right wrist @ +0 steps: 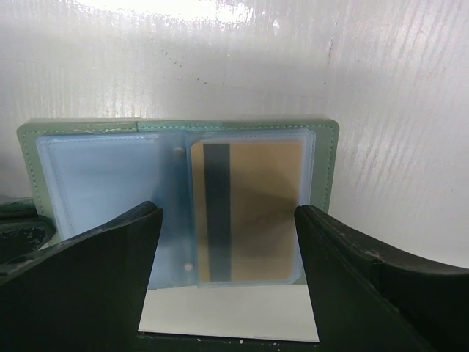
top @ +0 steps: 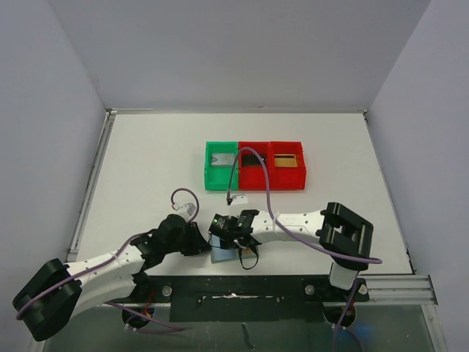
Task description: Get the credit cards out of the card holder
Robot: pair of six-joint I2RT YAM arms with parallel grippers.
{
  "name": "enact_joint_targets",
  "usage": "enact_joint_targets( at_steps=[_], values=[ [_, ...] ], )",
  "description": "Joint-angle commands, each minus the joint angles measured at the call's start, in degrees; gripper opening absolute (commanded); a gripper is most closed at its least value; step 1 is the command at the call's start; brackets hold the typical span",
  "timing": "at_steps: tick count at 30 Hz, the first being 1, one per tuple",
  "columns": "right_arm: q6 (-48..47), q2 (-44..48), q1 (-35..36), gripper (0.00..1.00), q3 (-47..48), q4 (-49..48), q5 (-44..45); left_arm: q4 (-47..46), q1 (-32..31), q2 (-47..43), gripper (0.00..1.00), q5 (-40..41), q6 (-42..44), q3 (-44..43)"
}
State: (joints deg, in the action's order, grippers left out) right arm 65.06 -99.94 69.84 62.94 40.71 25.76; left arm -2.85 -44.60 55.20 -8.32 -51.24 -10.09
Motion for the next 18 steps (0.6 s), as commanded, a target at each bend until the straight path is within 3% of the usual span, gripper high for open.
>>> enact_joint_targets(
  at_steps=[1, 18],
  values=[
    [-0.46, 4.44, 0.34, 0.75, 2.04, 0.9, 2.71, 1.08, -0.4, 0.45, 0.08, -0.52, 1.5, -1.12],
    [1.86, -0.78, -0.98, 0.75, 0.7, 1.42, 0.75, 1.01, -0.4, 1.05, 0.08, -0.65, 1.63, -1.34]
  ],
)
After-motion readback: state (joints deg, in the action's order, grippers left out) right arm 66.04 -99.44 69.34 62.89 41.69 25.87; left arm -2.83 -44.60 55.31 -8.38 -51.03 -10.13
